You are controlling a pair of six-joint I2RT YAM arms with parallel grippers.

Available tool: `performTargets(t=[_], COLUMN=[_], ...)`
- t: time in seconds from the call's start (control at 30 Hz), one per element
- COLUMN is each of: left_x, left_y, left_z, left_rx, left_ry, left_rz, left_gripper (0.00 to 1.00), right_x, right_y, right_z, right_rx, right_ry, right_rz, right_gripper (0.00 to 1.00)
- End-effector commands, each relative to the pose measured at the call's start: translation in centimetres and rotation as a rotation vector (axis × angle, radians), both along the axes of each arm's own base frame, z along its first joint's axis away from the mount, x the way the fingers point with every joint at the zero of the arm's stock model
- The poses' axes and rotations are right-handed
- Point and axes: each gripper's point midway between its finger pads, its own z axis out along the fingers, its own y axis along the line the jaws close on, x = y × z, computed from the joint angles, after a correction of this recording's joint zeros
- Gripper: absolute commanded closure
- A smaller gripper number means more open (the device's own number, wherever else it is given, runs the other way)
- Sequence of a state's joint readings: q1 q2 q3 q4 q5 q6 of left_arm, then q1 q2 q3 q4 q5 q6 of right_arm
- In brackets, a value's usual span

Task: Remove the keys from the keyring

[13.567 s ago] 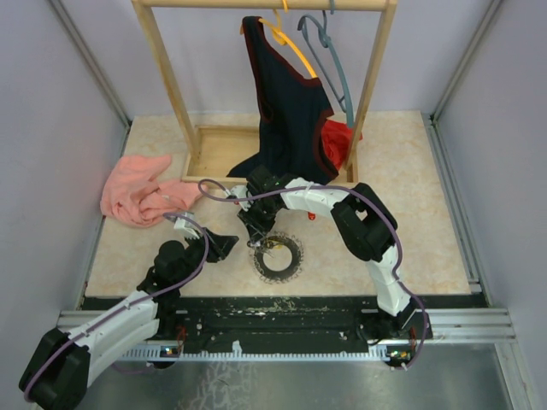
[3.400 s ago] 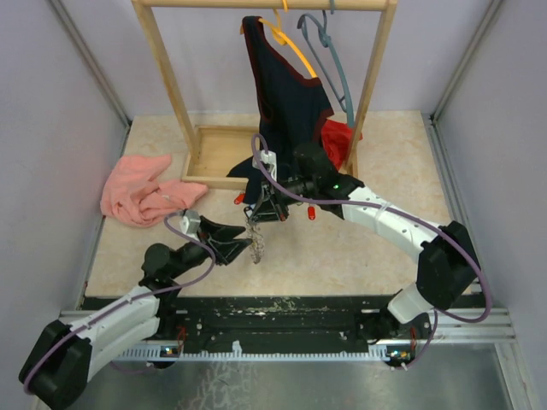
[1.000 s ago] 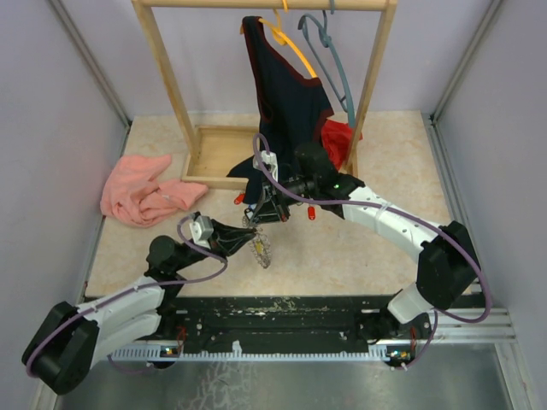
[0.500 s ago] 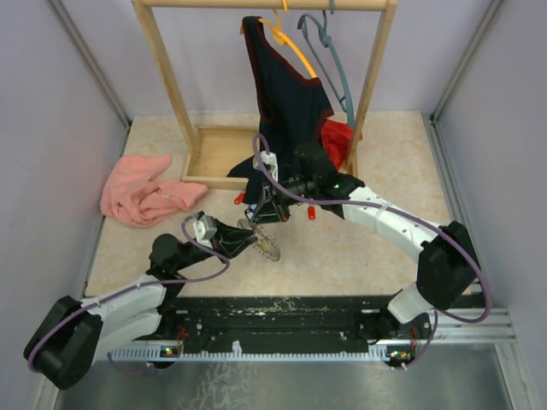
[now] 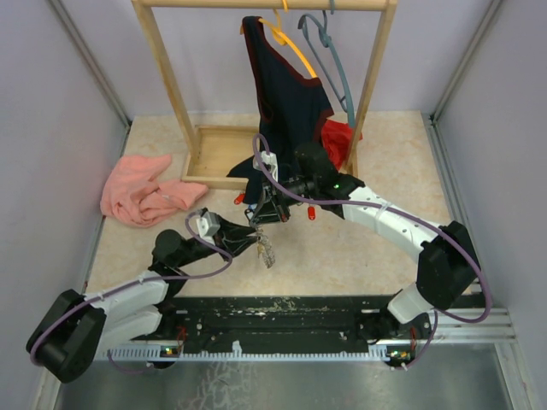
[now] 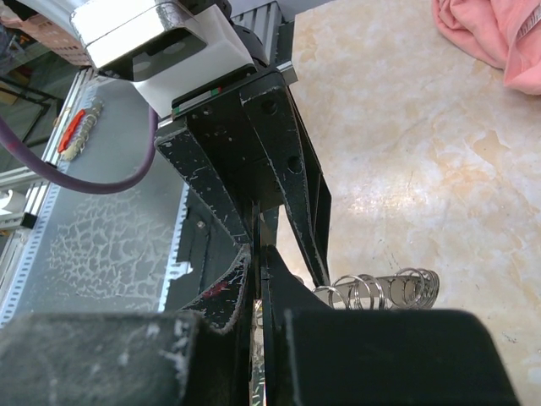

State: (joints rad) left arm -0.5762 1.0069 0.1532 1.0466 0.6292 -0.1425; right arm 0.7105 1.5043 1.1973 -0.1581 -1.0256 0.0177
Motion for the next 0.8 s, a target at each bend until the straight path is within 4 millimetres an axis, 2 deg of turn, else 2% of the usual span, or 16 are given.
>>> performTargets(t=[0.0, 0.37, 0.77], left_x=[-0.3, -1.3, -2.1], left_y=[-0.6, -1.2, -1.2], left_z=[1.1, 1.8, 2.2], left_rx=[-0.013, -0.03, -0.048], left_ry=[-0.027, -0.006, -0.002], left_rz=[-0.041, -0.119, -0.157], left_gripper=[0.65, 0.55, 0.61], right_x=[-0.5, -0.8, -1.2], right_y=[-0.4, -0.4, -0.5], right_z=[3.2, 3.3, 3.5], right_rx=[0.087, 0.092, 0.102], right_ry=[-0.085, -0.08, -0.078], right_rz=[0.033, 0.048, 0.07], right_gripper=[1.0, 1.0, 1.0])
